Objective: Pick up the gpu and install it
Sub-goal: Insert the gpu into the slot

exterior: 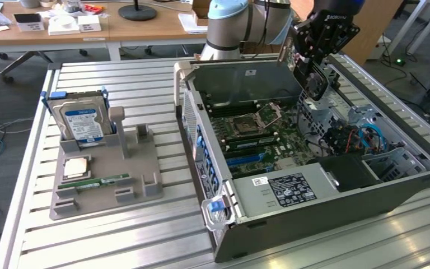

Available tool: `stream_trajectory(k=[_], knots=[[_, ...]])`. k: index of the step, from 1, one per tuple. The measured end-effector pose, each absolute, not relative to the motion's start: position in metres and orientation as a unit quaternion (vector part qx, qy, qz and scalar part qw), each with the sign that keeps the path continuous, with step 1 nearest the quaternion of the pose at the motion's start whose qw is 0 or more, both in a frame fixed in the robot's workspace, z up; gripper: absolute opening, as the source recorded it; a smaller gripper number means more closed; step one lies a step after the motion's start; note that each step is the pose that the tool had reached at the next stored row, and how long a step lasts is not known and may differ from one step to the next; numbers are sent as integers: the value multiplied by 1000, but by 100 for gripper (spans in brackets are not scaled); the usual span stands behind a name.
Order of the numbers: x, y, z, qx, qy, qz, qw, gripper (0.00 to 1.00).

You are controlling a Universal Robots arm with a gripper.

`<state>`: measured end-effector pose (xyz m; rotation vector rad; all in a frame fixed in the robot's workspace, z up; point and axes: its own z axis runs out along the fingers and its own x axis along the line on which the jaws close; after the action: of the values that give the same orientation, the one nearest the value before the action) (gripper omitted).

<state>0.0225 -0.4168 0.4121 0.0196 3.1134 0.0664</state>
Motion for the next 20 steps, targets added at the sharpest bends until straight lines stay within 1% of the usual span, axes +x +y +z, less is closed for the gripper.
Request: stream_trajectory(k=[20], knots=[[22, -417, 412, -51, 998, 22, 12, 26]])
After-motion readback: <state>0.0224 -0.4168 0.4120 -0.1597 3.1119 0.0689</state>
